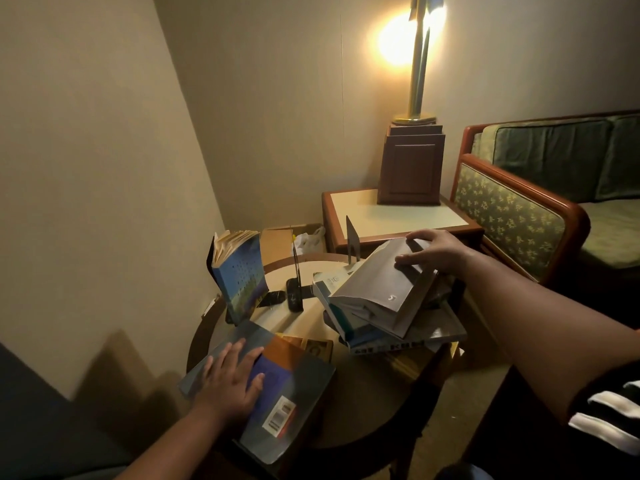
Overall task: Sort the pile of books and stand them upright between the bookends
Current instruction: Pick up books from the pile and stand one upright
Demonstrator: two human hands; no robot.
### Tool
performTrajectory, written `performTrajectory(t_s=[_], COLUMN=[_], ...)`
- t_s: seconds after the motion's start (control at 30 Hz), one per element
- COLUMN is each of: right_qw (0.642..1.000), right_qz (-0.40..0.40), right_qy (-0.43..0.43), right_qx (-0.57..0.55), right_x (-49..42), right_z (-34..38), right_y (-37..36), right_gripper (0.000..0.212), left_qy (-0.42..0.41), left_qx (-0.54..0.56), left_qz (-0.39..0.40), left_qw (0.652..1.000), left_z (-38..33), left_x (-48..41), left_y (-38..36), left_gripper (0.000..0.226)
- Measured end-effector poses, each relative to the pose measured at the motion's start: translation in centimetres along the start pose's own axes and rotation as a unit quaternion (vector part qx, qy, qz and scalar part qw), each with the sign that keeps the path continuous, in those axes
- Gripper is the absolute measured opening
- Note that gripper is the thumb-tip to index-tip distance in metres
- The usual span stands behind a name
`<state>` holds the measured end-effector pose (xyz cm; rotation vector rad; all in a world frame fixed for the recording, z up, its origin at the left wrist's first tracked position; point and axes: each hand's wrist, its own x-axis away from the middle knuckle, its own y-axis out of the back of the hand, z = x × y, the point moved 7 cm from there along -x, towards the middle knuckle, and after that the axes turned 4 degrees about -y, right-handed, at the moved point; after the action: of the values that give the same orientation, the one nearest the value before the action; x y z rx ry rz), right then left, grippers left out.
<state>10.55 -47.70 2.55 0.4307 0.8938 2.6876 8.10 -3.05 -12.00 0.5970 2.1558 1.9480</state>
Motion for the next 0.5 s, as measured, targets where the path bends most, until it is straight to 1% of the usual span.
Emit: performTrajectory(t_s=[0.07,0.13,0.17,0.27,0.33,0.37,0.43,0.5], right_qw=[1.000,0.999,0.999,0.998,0.998,0.998,0.997,0.997], right_qz=[-0.008,-0.013,-0.016,-0.029,-0.042,-0.047,-0.051,-0.056], right_qy=[0.013,0.017,0.019,0.020,0.020,0.019,0.010,0.003], right_qx=[-0.009,-0.030,-0.037,-0.047,-0.050,-0.049,-0.051,-0.053], right_x=[0.1,0.2,0.2,0.4,0.4,0.4,0.5,0.7], right_z=[0.0,0.0,-0.1,-0.4,-0.6,-0.7,-1.0,-1.3], right_y=[0.3,0.5,0.5,0.5,0.3,0.3,0.1,0.0], right_gripper=[0.076,0.074,0.073,0.072,0.071,0.071,0.072,0.073], left_qy=[-0.002,-0.008,-0.013,-0.063,-0.095,-0.103,-0.106,-0.106], left_qx=[0.001,0.009,0.021,0.076,0.163,0.213,0.286,0.292], left_qz=[0.004,-0.004,-0.020,-0.125,-0.169,-0.170,-0.127,-0.056], left_qw=[1.000,1.000,0.999,0.987,0.967,0.957,0.944,0.949], left_z=[-0.1,-0.4,-0.8,-4.0,-7.4,-9.2,-12.7,-15.7], left_x=[0.0,-0.2,-0.6,-2.2,-3.5,-4.3,-6.0,-7.6], left_y=[0.3,1.2,2.0,6.3,9.1,10.2,11.5,11.6], left_gripper=[0.083,0.068,0.060,0.046,0.041,0.039,0.044,0.056])
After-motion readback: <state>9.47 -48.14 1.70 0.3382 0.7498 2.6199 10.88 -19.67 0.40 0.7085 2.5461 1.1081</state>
